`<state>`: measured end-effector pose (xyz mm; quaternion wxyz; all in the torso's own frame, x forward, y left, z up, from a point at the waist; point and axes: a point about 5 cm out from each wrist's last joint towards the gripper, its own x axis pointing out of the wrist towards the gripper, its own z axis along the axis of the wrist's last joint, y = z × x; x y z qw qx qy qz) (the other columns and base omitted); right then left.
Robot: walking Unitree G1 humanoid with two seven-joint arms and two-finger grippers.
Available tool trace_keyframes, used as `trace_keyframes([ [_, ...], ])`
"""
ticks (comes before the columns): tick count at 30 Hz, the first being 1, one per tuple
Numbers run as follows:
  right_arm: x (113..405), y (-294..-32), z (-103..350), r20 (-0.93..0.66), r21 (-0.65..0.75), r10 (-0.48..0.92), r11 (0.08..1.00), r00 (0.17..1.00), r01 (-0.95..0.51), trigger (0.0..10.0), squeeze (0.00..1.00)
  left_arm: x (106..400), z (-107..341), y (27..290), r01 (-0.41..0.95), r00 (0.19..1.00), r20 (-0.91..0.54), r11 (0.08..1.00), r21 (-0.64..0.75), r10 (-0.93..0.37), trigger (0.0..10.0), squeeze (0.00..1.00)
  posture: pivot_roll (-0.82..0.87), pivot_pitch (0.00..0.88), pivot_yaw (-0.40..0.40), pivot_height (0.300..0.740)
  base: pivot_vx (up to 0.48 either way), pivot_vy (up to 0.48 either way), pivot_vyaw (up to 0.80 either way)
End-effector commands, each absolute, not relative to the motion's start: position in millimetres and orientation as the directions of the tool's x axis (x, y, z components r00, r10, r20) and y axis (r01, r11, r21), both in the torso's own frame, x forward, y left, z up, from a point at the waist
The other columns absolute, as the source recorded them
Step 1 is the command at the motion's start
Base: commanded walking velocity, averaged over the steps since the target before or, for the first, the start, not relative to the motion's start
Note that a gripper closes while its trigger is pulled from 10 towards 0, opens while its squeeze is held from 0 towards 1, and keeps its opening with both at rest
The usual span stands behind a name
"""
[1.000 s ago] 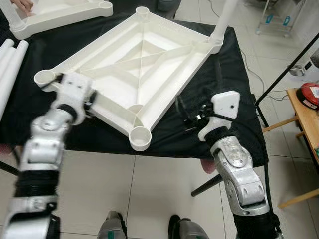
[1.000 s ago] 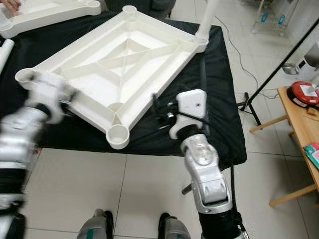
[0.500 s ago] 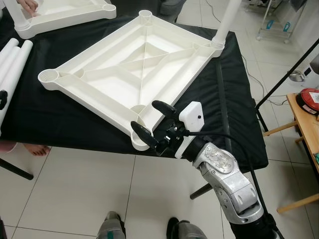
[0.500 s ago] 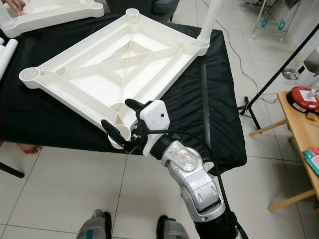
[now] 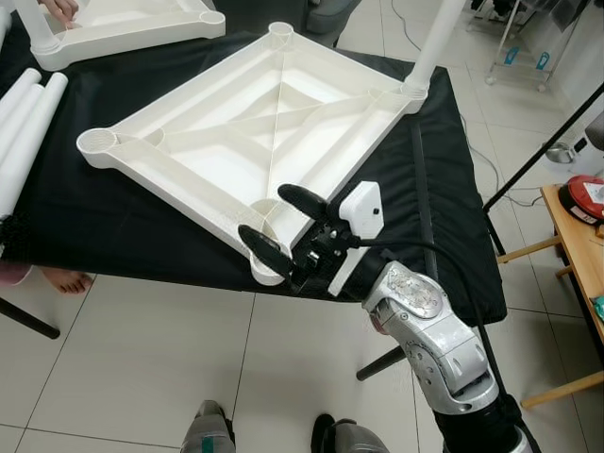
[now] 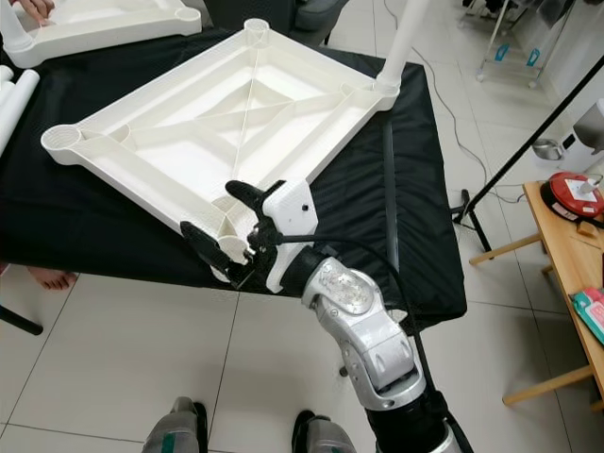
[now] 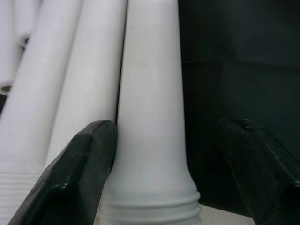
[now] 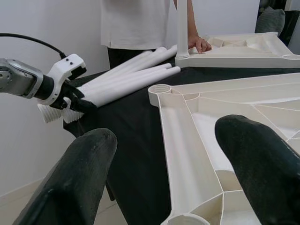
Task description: Building children table
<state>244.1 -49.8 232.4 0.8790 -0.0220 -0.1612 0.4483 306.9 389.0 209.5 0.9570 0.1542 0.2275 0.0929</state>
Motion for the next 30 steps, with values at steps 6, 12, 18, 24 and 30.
trace_keyframes([
  [6, 245, -53, 233, 0.260, -0.173, 0.785, 0.611, 0.563, -0.772, 10.0, 0.00, 316, 208, 379, -0.018, 0.885, -0.429, 0.933, 0.360, 0.182, 10.0, 0.00, 0.24, 0.206, -0.055, 0.740, 0.000, 0.000, 0.00],
  [12, 246, -54, 233, 0.260, -0.166, 0.776, 0.622, 0.575, -0.765, 10.0, 0.00, 320, 201, 374, -0.002, 0.866, -0.480, 0.960, 0.278, 0.141, 4.7, 0.00, 0.23, 0.212, -0.041, 0.740, 0.000, 0.000, 0.00],
  [18, 246, -56, 233, 0.259, -0.166, 0.768, 0.633, 0.586, -0.756, 10.0, 0.00, 320, 194, 372, 0.045, 0.835, -0.548, 0.984, 0.174, 0.059, 7.7, 0.00, 0.23, 0.213, -0.038, 0.740, 0.000, 0.000, 0.00],
  [24, 247, -57, 233, 0.259, -0.166, 0.763, 0.640, 0.593, -0.751, 10.0, 0.00, 318, 186, 371, 0.098, 0.800, -0.599, 0.981, 0.167, 0.022, 0.0, 0.00, 0.23, 0.213, -0.037, 0.740, 0.000, 0.000, 0.00],
  [30, 250, -57, 234, 0.262, -0.167, 0.754, 0.650, 0.602, -0.741, 10.0, 0.00, 325, 196, 365, 0.106, 0.833, -0.553, 0.981, 0.160, 0.000, 0.0, 0.00, 0.23, 0.209, -0.033, 0.740, 0.000, 0.000, 0.00],
])
